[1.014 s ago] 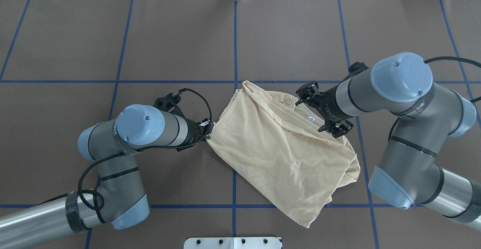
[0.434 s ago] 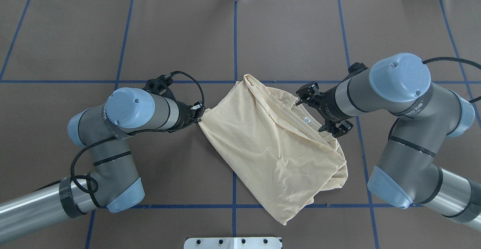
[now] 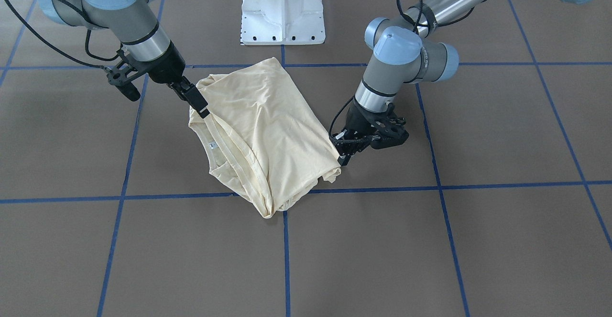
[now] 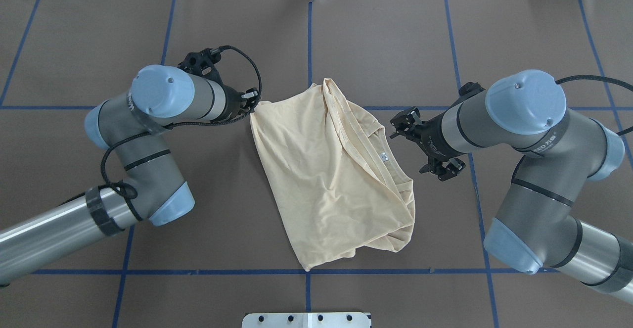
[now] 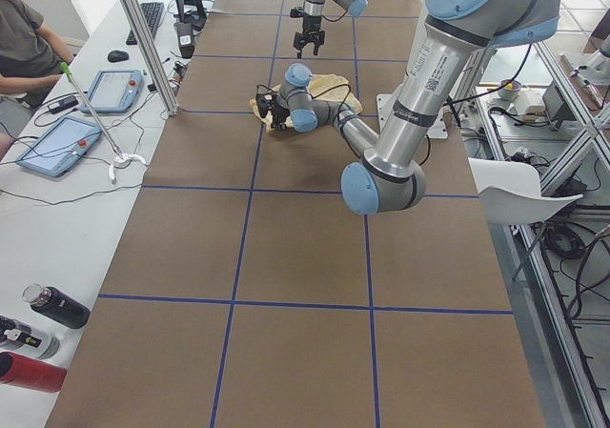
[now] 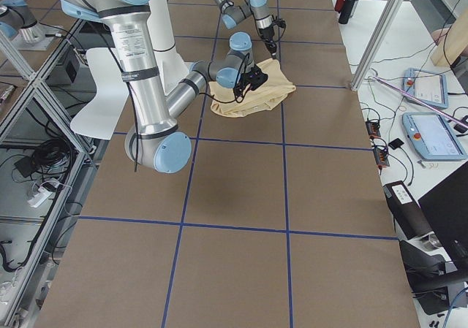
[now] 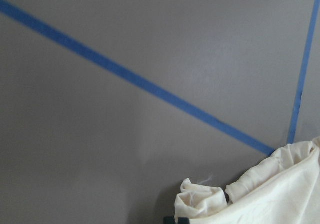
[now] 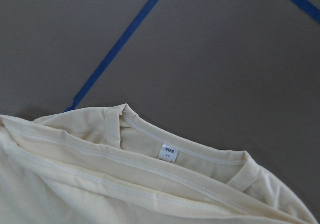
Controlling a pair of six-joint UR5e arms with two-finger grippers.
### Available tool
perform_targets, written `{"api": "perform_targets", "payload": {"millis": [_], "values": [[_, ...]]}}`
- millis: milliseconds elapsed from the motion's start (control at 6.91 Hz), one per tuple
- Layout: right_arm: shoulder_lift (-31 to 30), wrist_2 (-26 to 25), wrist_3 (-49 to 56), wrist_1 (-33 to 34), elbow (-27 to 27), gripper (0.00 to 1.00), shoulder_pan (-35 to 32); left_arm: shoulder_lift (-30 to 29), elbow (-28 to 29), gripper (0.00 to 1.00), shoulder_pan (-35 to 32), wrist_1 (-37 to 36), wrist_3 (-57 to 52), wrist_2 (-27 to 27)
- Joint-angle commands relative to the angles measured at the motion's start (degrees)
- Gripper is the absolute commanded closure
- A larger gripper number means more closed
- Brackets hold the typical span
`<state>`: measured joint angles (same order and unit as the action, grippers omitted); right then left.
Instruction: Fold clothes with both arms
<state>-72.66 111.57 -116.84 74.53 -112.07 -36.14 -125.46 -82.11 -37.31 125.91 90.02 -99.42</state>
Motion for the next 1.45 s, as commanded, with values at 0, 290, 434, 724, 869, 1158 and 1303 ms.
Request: {"api": "perform_targets", "payload": {"millis": [0,290,434,724,869,1158,1303], "values": [[0.1,-0.3,0.0,-0.1,0.0,0.00,-0.2,-11.2,20.9,1.00,-3.9,13.1,-5.0,1.7],[1.7,-1.1,0.0,-0.1,1.2,0.00,-0.1,-13.2,24.6,0.96,-5.6,13.7,-9.5,2.7],[4.3,-1.1,-0.1,-0.1,4.1,0.00,0.2,-13.4,24.7,0.43,-5.9,13.7,-10.4,2.7],[6.9,-11.4,-0.8,-0.1,5.8,0.00,5.3,-12.7,21.9,0.38,-6.7,13.2,-10.3,2.2],[6.8,-15.4,-0.9,0.0,6.2,0.00,10.1,-9.7,17.4,0.38,-6.9,12.8,-10.2,1.7],[7.6,-15.9,-4.9,0.0,8.5,0.00,14.3,-6.1,11.8,0.38,-7.0,11.3,-9.9,-1.0],[7.7,-16.0,-5.1,0.0,9.3,0.00,15.7,-6.1,11.7,0.38,-7.0,11.3,-9.6,-1.0]]}}
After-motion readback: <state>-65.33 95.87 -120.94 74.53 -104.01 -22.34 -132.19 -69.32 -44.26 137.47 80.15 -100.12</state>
